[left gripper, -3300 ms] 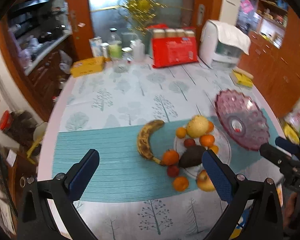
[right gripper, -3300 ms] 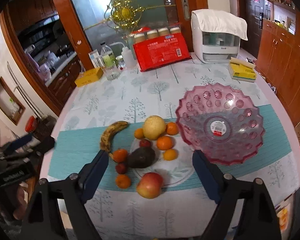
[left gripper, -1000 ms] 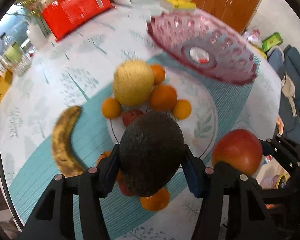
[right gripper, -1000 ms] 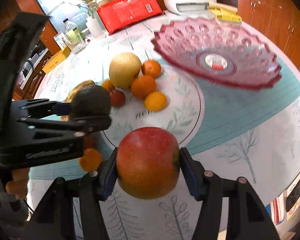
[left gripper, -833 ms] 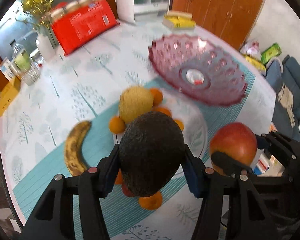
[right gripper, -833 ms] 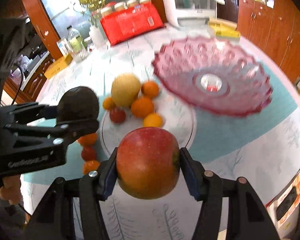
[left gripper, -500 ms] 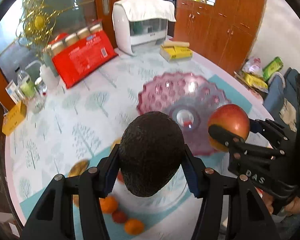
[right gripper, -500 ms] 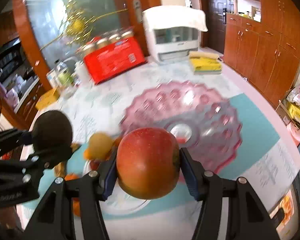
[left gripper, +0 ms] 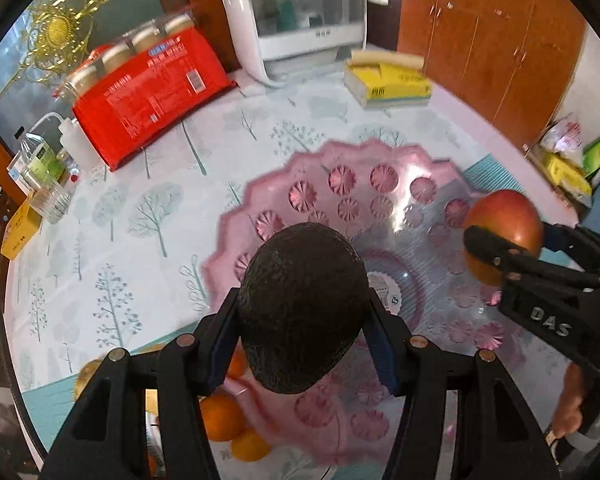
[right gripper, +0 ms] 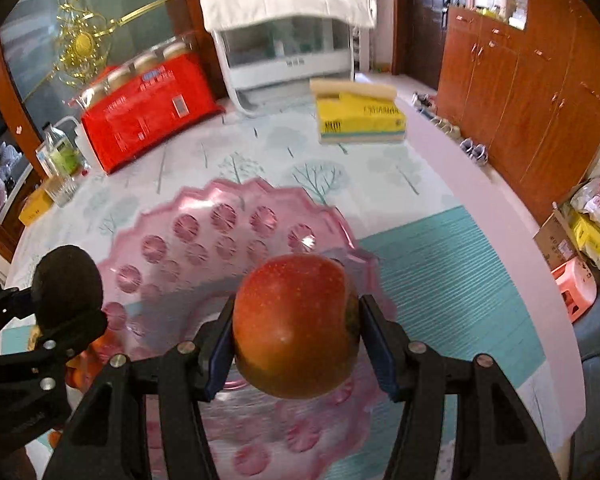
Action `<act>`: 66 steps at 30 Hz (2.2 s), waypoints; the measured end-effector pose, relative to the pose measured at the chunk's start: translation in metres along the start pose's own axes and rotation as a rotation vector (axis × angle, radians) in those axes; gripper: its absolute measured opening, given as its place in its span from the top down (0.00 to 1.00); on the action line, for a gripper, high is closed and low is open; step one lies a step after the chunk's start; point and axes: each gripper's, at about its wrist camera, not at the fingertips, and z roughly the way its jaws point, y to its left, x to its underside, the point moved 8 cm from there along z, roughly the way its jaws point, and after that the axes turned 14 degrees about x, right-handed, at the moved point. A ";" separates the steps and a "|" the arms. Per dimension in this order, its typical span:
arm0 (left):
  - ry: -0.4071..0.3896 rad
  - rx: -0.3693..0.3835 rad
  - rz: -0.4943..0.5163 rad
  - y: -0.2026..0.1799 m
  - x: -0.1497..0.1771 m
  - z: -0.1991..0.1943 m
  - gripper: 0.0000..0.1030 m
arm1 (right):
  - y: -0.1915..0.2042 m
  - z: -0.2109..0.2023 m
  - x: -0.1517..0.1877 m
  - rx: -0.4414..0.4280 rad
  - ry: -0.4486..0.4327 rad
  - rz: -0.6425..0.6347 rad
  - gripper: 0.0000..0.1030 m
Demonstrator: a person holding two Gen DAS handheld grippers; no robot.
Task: Organize fruits
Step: 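Carry the avocado and apple into the pink bowl and open both tools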
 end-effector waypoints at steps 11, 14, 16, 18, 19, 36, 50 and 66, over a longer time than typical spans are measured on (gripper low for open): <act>0.135 -0.055 -0.061 0.000 0.022 0.053 0.45 | 0.016 0.021 0.026 -0.085 0.062 -0.076 0.43; 0.147 -0.057 -0.069 -0.001 0.025 0.059 0.45 | 0.023 0.026 0.030 -0.090 0.074 -0.095 0.42; 0.151 -0.070 -0.071 -0.001 0.024 0.061 0.45 | 0.027 0.026 0.031 -0.057 0.056 -0.123 0.42; 0.160 -0.062 -0.082 -0.001 0.025 0.063 0.45 | 0.028 0.025 0.031 -0.057 0.049 -0.126 0.42; 0.172 -0.054 -0.092 0.000 0.027 0.064 0.44 | 0.028 0.025 0.031 -0.061 0.049 -0.125 0.41; 0.150 -0.029 -0.135 0.007 0.019 0.063 0.36 | 0.026 0.027 0.024 -0.151 0.039 -0.088 0.39; 0.115 -0.002 -0.198 0.020 0.016 0.041 0.26 | 0.031 0.023 0.024 -0.226 0.066 -0.093 0.26; 0.023 -0.027 -0.213 0.025 0.021 -0.028 0.11 | 0.038 -0.030 0.017 -0.299 0.014 -0.073 0.03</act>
